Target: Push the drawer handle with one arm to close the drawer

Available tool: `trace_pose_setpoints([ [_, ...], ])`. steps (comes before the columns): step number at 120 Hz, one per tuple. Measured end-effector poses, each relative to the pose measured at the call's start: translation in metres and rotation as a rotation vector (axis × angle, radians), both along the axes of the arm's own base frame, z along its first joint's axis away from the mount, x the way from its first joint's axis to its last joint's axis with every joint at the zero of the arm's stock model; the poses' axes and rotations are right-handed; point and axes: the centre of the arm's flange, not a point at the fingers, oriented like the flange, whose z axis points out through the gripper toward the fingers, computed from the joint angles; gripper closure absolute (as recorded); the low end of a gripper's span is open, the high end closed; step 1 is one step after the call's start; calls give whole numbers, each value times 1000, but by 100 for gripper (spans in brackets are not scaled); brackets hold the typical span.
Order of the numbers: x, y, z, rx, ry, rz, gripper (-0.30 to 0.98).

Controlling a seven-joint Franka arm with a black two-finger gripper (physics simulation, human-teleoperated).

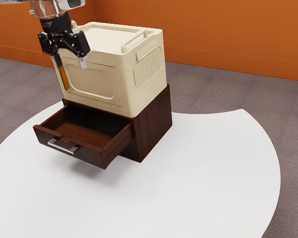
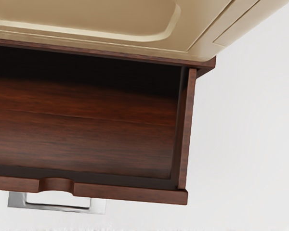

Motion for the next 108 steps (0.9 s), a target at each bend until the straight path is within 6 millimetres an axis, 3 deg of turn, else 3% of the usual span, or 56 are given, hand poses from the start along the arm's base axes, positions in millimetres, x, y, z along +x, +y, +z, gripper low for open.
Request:
trace_pose_setpoints([
  [9, -11, 3, -9, 7, 22, -1, 0],
  [26, -128, -7, -34, 19, 1, -17, 0],
  [39, -193, 11, -66, 37, -20, 11, 0],
  [53, -228, 56, -111, 48, 0, 59, 1],
  [60, -242, 66, -131, 71, 2, 43, 2],
  [68, -242, 71, -151, 97, 18, 15, 5],
  [91, -185, 90, -236, 111, 126, -19, 32],
  [108, -159, 97, -258, 127, 84, -35, 51],
])
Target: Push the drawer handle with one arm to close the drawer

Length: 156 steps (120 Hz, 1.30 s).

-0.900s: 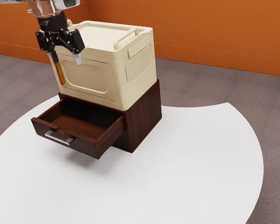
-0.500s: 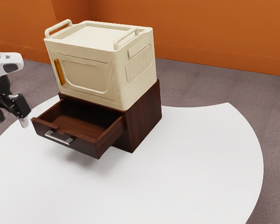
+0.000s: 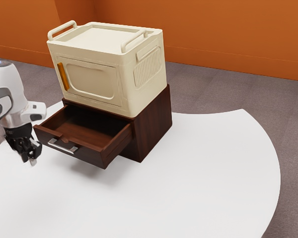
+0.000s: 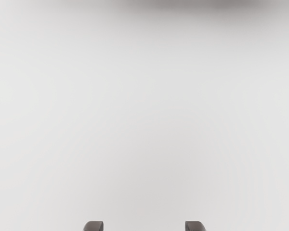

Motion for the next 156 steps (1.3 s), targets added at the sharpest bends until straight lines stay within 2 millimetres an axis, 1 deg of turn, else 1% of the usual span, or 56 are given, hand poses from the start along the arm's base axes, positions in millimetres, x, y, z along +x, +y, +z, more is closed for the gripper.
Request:
trace_pose_setpoints([
  [18, 24, 0, -1, 10, -65, -2, 64],
  [29, 37, 1, -8, 6, -80, 8, 67],
  [42, 48, -8, -10, 3, -104, 3, 70],
  [52, 53, -10, -11, 0, -114, 6, 71],
  [61, 62, -14, -13, -4, -120, 8, 71],
  [79, 91, -17, -15, -3, -129, 15, 72],
  [89, 106, -19, -12, 1, -141, 15, 72],
  [98, 126, -25, -6, 3, -159, 6, 72],
  [104, 137, -31, -7, 0, -163, -1, 72],
  [112, 147, -36, -11, -3, -169, -5, 72],
  [125, 167, -41, -6, -6, -198, -8, 72],
  [133, 174, -45, -9, -12, -207, -9, 72],
  [146, 195, -49, -8, -18, -233, -11, 72],
  [156, 204, -53, -12, -24, -243, -13, 72],
])
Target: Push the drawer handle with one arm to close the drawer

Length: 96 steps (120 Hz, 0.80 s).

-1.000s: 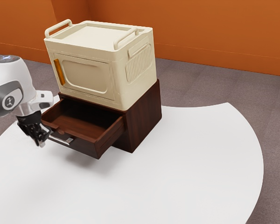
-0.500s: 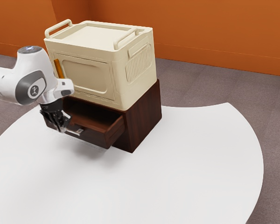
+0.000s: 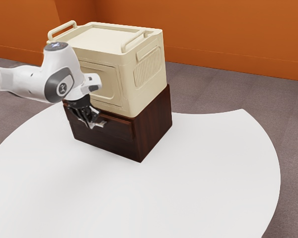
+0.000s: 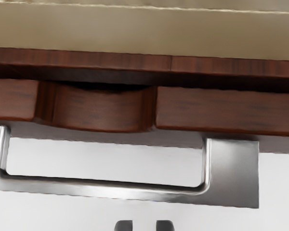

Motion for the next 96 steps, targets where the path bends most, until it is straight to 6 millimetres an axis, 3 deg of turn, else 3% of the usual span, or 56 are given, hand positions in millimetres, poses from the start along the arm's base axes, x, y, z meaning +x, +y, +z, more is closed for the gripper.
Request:
trace_pose_setpoints([
  [17, 11, 8, -1, 26, -24, -85, 72],
  [28, -30, -6, 4, -19, -17, -66, 65],
  [41, -42, -15, 6, -42, -13, -57, 51],
  [49, -42, -18, 34, -71, -9, -40, 38],
  [64, -73, -2, 129, -138, 7, 34, 21],
  [76, -84, -1, 206, -158, 7, 46, 13],
  [84, -87, -2, 225, -165, 45, 51, 10],
  [96, -94, -5, 227, -176, 124, 62, 6],
])
